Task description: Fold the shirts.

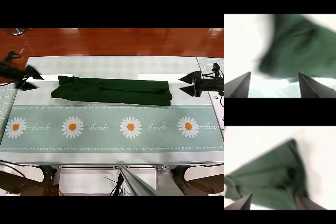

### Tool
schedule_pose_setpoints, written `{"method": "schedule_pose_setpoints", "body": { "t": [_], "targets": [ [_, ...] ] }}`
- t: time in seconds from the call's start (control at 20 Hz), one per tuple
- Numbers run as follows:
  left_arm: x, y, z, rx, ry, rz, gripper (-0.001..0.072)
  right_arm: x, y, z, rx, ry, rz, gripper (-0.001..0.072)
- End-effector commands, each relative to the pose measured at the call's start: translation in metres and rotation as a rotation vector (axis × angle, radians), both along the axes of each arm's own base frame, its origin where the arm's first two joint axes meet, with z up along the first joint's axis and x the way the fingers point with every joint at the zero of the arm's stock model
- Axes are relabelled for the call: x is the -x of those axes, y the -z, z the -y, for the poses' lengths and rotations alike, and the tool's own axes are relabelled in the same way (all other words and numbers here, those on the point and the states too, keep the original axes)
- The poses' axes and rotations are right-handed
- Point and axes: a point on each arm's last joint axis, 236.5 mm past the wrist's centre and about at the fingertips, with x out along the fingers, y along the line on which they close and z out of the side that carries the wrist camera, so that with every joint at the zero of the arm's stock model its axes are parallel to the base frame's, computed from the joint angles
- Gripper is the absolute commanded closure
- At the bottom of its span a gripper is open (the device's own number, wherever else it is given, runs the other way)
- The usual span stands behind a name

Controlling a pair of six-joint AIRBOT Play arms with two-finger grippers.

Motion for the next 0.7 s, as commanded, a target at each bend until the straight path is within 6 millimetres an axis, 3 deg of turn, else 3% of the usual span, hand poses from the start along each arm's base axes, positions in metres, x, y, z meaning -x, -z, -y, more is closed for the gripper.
{"method": "schedule_pose_setpoints", "body": {
  "t": [0.0,0.05,0.2,0.4,0.55,0.6,0.65],
  "targets": [
    [0.027,-0.019,-0.067,-0.230,-0.159,0.085,0.0003,0.039,0.037,0.027,0.138,-0.035,-0.194,0.0089],
    [0.024,-0.027,-0.059,-0.231,-0.183,0.165,0.0003,0.042,0.046,0.025,0.172,-0.050,-0.221,0.0089],
    [0.027,-0.040,0.004,-0.156,-0.144,0.352,0.0003,0.029,0.059,-0.002,0.172,-0.086,-0.217,0.0089],
    [0.043,-0.033,0.095,-0.031,0.003,0.388,0.0004,0.002,0.069,-0.038,0.126,-0.073,-0.179,0.0089],
    [0.035,-0.029,0.146,-0.014,0.095,0.416,0.0005,-0.008,0.077,-0.066,0.097,-0.088,-0.169,0.0094],
    [0.031,-0.029,0.161,-0.009,0.113,0.435,0.0006,-0.009,0.078,-0.073,0.102,-0.100,-0.165,0.0189],
    [0.028,-0.031,0.177,0.002,0.127,0.452,0.0009,-0.010,0.076,-0.079,0.103,-0.118,-0.157,0.0486]
  ]
}}
